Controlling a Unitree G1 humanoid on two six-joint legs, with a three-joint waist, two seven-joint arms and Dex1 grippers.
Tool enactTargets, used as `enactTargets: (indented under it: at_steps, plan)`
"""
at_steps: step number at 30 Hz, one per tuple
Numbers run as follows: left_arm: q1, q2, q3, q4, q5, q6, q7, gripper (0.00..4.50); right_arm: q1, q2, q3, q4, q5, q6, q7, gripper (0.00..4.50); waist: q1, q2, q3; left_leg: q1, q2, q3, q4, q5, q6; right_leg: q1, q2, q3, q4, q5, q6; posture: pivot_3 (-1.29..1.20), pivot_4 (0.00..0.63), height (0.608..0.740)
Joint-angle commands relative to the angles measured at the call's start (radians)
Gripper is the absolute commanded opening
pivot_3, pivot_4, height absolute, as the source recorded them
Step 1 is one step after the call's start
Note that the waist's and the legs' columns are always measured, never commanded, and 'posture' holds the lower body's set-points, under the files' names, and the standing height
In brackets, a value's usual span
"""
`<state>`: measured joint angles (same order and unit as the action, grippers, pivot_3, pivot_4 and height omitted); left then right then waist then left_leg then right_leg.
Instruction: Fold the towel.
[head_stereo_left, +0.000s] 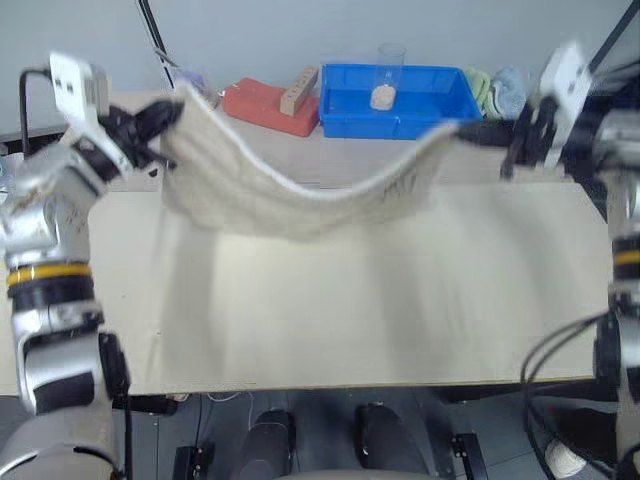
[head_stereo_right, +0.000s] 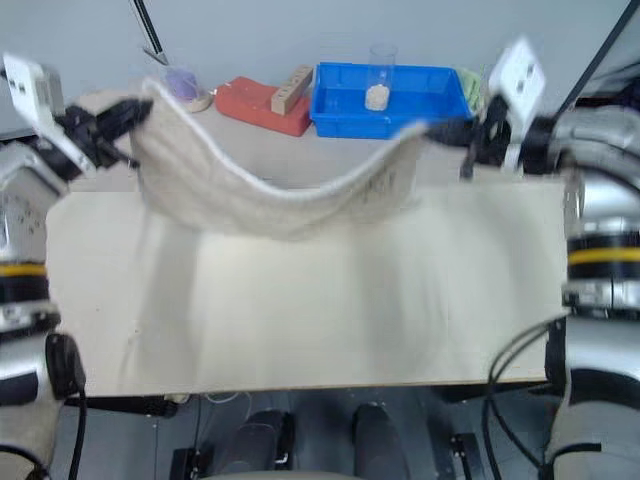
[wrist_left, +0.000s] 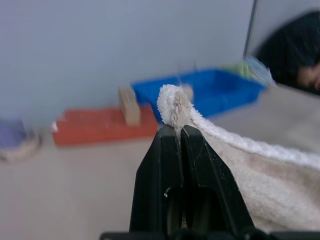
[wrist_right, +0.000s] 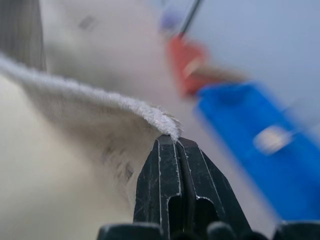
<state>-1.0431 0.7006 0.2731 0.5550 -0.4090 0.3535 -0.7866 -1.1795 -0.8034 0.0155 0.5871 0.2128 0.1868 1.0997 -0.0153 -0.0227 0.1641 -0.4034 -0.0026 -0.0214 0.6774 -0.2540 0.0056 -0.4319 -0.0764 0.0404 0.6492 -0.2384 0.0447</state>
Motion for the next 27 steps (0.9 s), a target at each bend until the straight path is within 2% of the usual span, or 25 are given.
enactTargets:
  at_steps: [1, 3, 7, 10, 14, 19, 23, 27]
  plan:
    - [-0.099, 0.021, 0.028, 0.103, -0.002, -0.074, -0.031, 0.00, -0.094, -0.036, -0.050, 0.075, -0.014, -0.054, -0.003, 0.04, -0.001, 0.000, 0.000, -0.002, 0.000, 0.001, 0.001, 0.000, -0.001, -0.003, 0.000, 0.000, 0.001, 0.000, 0.000, 0.00, 0.150, 0.740]
    - [-0.114, 0.027, 0.025, 0.122, -0.006, -0.080, -0.065, 0.00, -0.110, -0.048, -0.053, 0.080, -0.014, -0.053, 0.021, 0.04, -0.002, 0.000, 0.000, -0.005, -0.001, 0.003, 0.000, 0.001, -0.002, -0.006, -0.001, 0.000, 0.001, 0.001, 0.001, 0.00, 0.150, 0.740]
    - [0.042, 0.060, 0.024, 0.000, -0.035, -0.020, -0.158, 0.00, 0.034, -0.123, -0.064, -0.124, 0.040, 0.045, 0.130, 0.04, -0.004, 0.000, 0.000, -0.007, 0.000, 0.007, 0.000, -0.001, 0.001, -0.007, -0.002, 0.000, -0.001, 0.001, 0.002, 0.00, 0.150, 0.740]
    - [0.243, 0.081, 0.031, -0.155, -0.058, 0.029, -0.190, 0.00, 0.249, -0.182, -0.078, -0.366, 0.092, 0.128, 0.182, 0.04, -0.003, 0.001, 0.000, -0.007, 0.001, 0.005, 0.000, -0.003, 0.005, -0.008, -0.002, 0.000, -0.001, 0.001, 0.002, 0.00, 0.150, 0.740]
    - [0.574, 0.080, 0.065, -0.394, -0.104, 0.108, -0.195, 0.00, 0.645, -0.240, -0.108, -0.721, 0.164, 0.215, 0.212, 0.04, -0.003, 0.001, 0.000, -0.006, 0.002, 0.000, 0.001, -0.006, 0.010, -0.008, -0.001, 0.001, 0.002, 0.001, 0.002, 0.00, 0.150, 0.740]
    - [0.855, 0.070, 0.099, -0.551, -0.135, 0.150, -0.183, 0.00, 0.932, -0.298, -0.138, -0.883, 0.182, 0.226, 0.245, 0.04, 0.003, 0.001, 0.000, -0.002, 0.002, 0.000, 0.003, -0.006, 0.009, -0.005, -0.005, 0.003, -0.001, 0.001, 0.002, 0.00, 0.150, 0.740]
    - [0.974, 0.075, 0.141, -0.586, -0.160, 0.180, -0.179, 0.00, 1.066, -0.351, -0.165, -0.941, 0.231, 0.277, 0.286, 0.04, 0.010, 0.000, 0.000, 0.016, 0.002, 0.000, 0.002, -0.006, 0.009, 0.015, -0.005, 0.002, -0.004, 0.000, 0.001, 0.00, 0.150, 0.740]
    - [0.992, 0.082, 0.183, -0.559, -0.174, 0.194, -0.162, 0.00, 1.059, -0.347, -0.157, -0.928, 0.264, 0.341, 0.253, 0.04, 0.010, 0.000, 0.000, 0.018, 0.003, 0.000, 0.002, -0.006, 0.009, 0.016, -0.003, 0.002, -0.004, 0.000, 0.001, 0.00, 0.150, 0.740]
